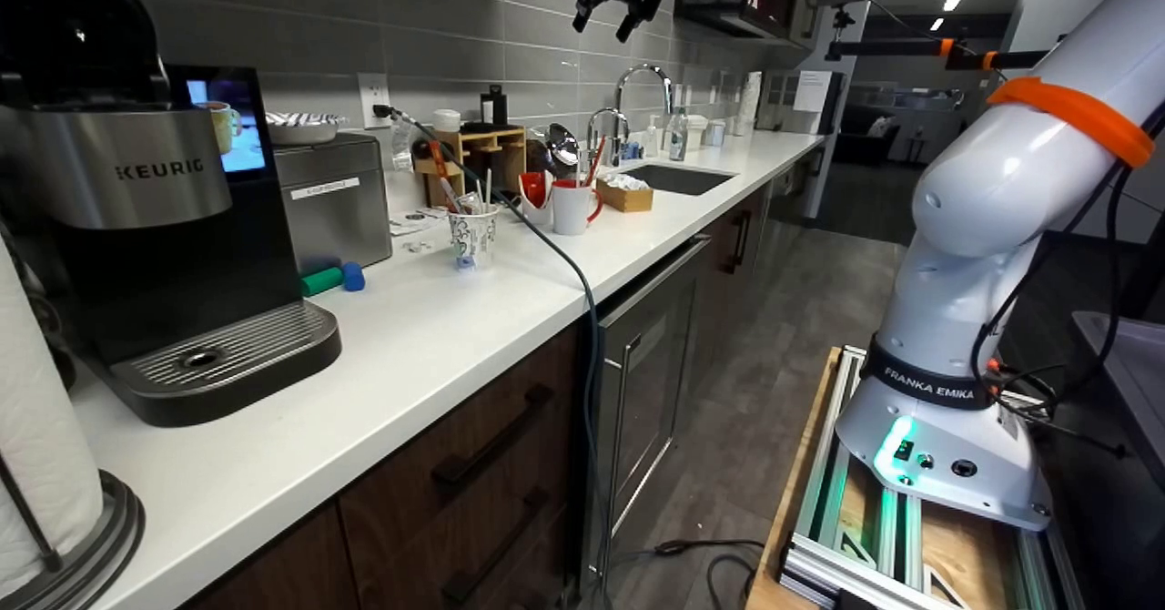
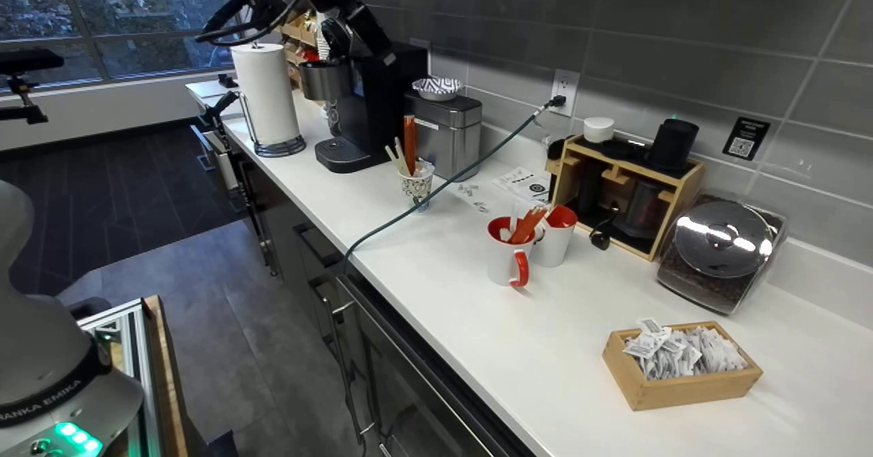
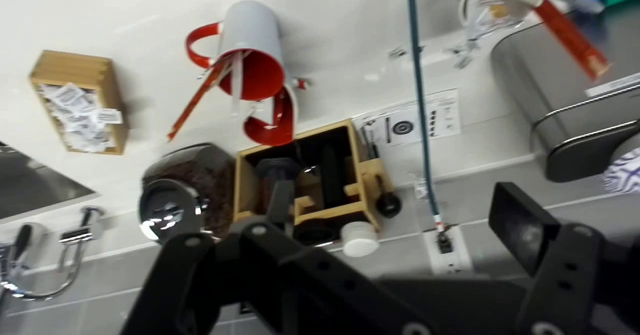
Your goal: Remove the spoon from the mug
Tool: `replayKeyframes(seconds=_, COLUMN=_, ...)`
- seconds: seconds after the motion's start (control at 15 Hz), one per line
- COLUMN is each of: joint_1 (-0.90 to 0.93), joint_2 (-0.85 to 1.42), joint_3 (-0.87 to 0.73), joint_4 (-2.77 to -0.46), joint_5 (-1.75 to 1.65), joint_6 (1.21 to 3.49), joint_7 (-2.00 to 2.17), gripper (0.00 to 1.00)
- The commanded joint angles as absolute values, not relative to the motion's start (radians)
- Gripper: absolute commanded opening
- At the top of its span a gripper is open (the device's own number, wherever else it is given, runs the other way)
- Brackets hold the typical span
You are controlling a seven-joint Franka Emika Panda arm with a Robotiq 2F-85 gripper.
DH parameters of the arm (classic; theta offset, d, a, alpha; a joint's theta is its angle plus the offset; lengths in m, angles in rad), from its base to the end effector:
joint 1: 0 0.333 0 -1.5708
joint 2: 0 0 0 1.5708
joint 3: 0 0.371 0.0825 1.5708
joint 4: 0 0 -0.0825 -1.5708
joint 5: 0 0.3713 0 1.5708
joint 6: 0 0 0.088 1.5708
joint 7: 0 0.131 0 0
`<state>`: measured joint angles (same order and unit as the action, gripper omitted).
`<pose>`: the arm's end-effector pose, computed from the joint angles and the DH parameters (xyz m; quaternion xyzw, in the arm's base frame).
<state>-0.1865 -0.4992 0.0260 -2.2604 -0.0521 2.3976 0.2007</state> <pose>0.4185 -0.0663 0.6559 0.9363 -0.1576 0.3131 0.0229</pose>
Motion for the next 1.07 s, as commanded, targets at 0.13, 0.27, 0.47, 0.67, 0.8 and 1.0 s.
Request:
replayKeyframes(seconds=0.13, joint_1=-0.322, joint_2=-0.466, joint_3=0.076, joint_4=-2.263, joint_5=-0.244, joint_6=2.353, joint_7=0.461, gripper=1.0)
replayKeyframes(seconds=0.27, joint_1=-0.283, joint_2=-0.46, joint_3=0.034, joint_4=-2.255, joint_5=-0.214, joint_6=2.385, joint_7=0.386, gripper=1.0)
replayKeyframes(seconds=0.47, joint_1=-0.278, joint_2=-0.46, joint_3=0.032, joint_4=-2.25, joint_5=-0.213, joint_6=2.385, joint_7=0.382, gripper=1.0)
replayKeyframes(seconds=0.67, joint_1=-0.328, joint_2=-0.312, joint_3=0.037, joint_4=-2.186, joint_5=-0.272, joint_6=2.409, joint_7=0.444, gripper=1.0)
replayKeyframes(seconds=0.8, joint_1=-0.333, joint_2=-0.197, joint_3=0.021, joint_4=-2.135, joint_5=-0.295, joint_6=2.458, joint_7=0.458, gripper=1.0)
replayKeyframes(seconds=1.0, joint_1=-0.29, joint_2=-0.039, joint_3=-0.025, joint_4=-2.014, joint_5=-0.255, joint_6=2.463, joint_7=0.415, gripper=1.0)
